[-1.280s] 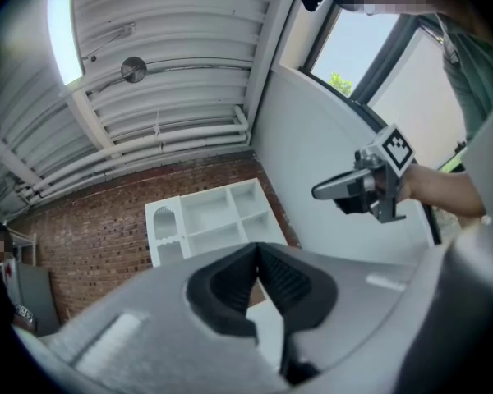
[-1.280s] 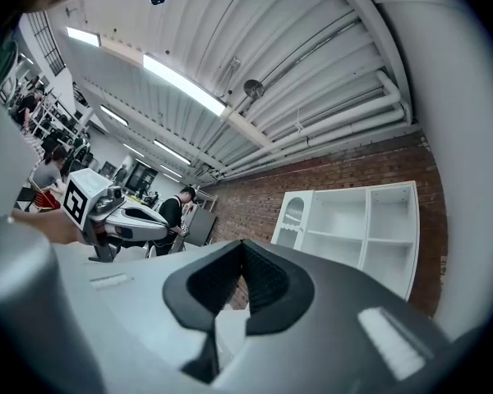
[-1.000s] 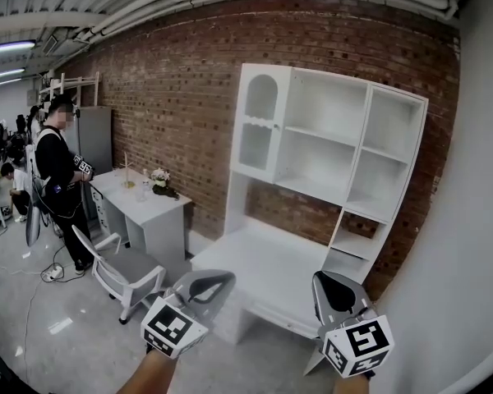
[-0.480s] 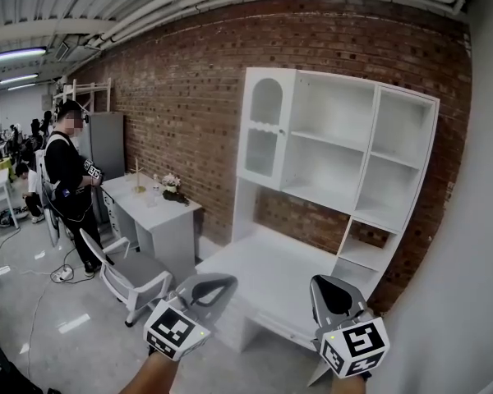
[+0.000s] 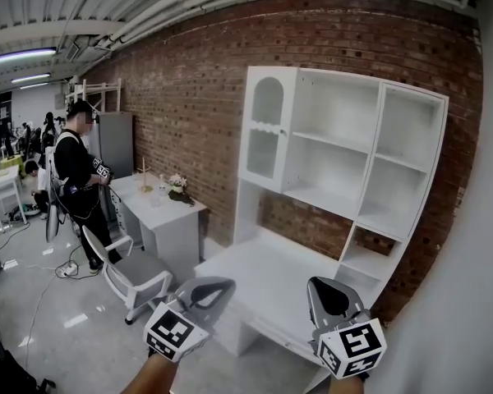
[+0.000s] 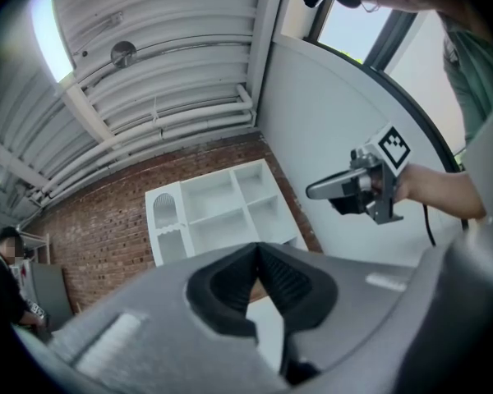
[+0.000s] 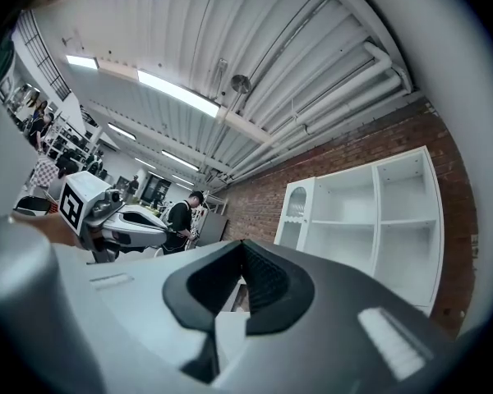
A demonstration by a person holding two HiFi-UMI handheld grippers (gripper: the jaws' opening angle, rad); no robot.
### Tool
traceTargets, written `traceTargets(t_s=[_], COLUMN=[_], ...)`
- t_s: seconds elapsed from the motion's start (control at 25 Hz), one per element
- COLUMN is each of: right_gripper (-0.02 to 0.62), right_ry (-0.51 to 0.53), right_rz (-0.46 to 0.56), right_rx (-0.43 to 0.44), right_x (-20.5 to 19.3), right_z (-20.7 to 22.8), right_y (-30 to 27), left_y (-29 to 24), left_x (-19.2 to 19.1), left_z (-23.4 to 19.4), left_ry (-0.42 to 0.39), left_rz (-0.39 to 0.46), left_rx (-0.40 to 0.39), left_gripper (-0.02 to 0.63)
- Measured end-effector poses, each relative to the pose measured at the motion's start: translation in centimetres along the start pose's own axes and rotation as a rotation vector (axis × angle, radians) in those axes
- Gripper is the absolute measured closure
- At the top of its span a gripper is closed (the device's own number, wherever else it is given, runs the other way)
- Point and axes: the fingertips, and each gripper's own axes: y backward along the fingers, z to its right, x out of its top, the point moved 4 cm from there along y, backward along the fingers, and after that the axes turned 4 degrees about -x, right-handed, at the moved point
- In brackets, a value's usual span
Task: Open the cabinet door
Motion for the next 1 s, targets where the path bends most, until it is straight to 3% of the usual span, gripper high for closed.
traceTargets(t_s=[0.48,1.0], right_gripper=[0.589,0.589], right_ry=[-0.014,-0.015], right_rz=[-0.002,-0.044], right_rx=[0.018,-0.063], right_x=[-2.1,-3.5], right_z=[3.4,4.6], right_y=[-1.7,-6.5], left_y=[-3.7,-7.5], left_x=[-1.5,-3.7], left_z=[0.1,-5.3], left_ry=[0.011,0.021], left_rz=[-0.018,0.016], left_rx=[0.01,-0.064], left_gripper=[0.604,0.604])
